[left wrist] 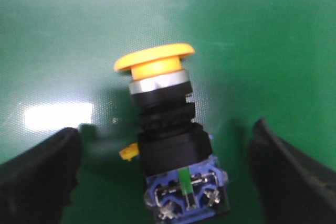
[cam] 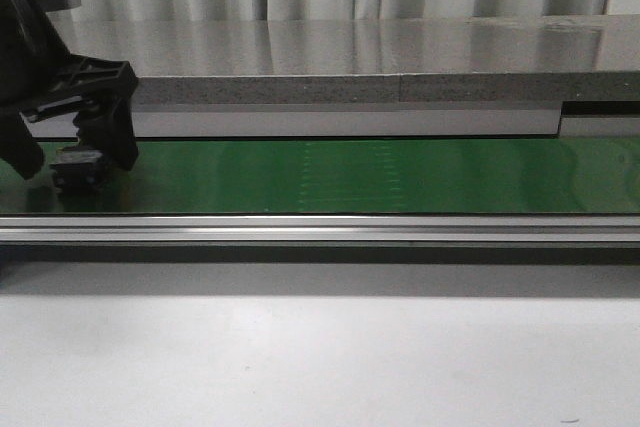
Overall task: Move button from right to left
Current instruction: 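Lower the left gripper and grasp the button at the belt end, then carry the button with the left gripper over the blue tray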
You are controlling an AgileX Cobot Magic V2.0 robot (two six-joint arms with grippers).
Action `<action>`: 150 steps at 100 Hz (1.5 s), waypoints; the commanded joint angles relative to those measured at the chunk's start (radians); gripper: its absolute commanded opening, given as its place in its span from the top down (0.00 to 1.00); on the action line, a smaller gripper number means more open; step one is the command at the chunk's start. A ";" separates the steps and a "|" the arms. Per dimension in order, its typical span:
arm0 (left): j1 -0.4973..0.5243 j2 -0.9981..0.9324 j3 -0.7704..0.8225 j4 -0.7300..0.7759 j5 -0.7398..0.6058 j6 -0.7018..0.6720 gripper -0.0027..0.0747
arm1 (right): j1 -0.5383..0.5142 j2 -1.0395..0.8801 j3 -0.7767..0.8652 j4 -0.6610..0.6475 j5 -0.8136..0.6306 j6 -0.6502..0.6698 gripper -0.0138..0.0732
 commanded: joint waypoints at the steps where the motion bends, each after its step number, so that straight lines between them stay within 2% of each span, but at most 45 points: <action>1: 0.001 -0.034 -0.032 -0.001 -0.038 0.001 0.40 | 0.000 0.007 -0.027 0.013 -0.079 -0.008 0.92; 17: 0.001 -0.041 -0.032 0.011 -0.038 0.001 0.69 | 0.000 0.007 -0.027 0.013 -0.079 -0.008 0.92; 29: 0.001 -0.068 -0.032 0.048 -0.027 0.001 0.80 | 0.000 0.007 -0.027 0.013 -0.079 -0.008 0.92; 44: 0.008 -0.127 -0.032 0.132 0.008 0.001 0.80 | 0.000 0.007 -0.027 0.013 -0.079 -0.008 0.92; 58: 0.063 -0.182 -0.032 0.192 0.059 0.001 0.80 | 0.000 0.007 -0.027 0.013 -0.079 -0.008 0.92; 91: 0.311 -0.218 -0.032 0.216 0.090 0.001 0.80 | 0.000 0.007 -0.027 0.013 -0.079 -0.008 0.92; 117: 0.446 -0.169 -0.032 0.218 0.067 0.073 0.80 | 0.000 0.007 -0.027 0.013 -0.079 -0.008 0.92; 150: 0.479 -0.053 -0.032 0.218 -0.033 0.114 0.80 | 0.000 0.007 -0.027 0.013 -0.079 -0.008 0.92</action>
